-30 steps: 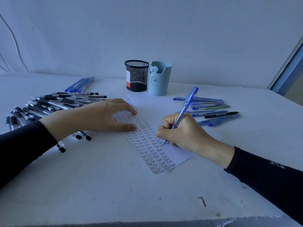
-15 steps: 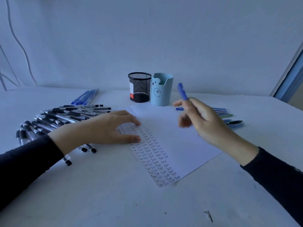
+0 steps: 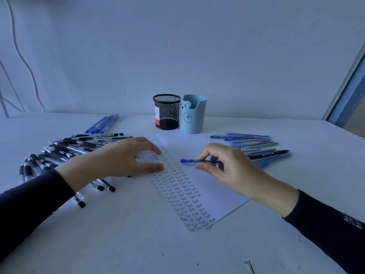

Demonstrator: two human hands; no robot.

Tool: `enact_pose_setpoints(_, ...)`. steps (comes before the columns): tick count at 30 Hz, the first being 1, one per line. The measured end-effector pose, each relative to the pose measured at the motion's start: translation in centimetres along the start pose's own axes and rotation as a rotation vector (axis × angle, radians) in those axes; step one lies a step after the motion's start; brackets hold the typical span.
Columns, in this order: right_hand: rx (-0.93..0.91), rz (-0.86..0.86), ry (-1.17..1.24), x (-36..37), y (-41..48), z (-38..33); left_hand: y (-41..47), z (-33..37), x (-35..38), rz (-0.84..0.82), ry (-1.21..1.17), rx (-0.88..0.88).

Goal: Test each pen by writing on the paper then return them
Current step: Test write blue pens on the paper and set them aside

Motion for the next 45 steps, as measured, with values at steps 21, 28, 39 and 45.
enact_pose_setpoints(21, 0.270, -0.032, -0.421, -6.1, 1.1, 8.4, -0.3, 4.9, -0.2, 0.269, -0.242, 0.234)
enact_pose_setpoints(28, 0.276, -0.082, -0.446, -5.8, 1.1, 8.4, -0.3, 5.4, -0.2, 0.399, -0.226, 0.334)
enact_pose_setpoints(39, 0.285, 0.039, -0.113, -5.3, 1.2, 6.9, -2.0, -2.6, -9.2, 0.912, 0.024, 0.156)
enact_pose_setpoints(45, 0.084, -0.078, -0.115, -1.9, 1.4, 3.6, 1.3, -9.2, -7.1, 0.683, 0.192, -0.225)
Point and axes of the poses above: each hand's wrist, its own y-axis towards the middle knuckle, its own x-axis out of the palm, z = x × y, the point moved 6 cm from there along y, towards the middle knuckle, and after that the axes turned 3 degrees about y, right-handed, at the moved point
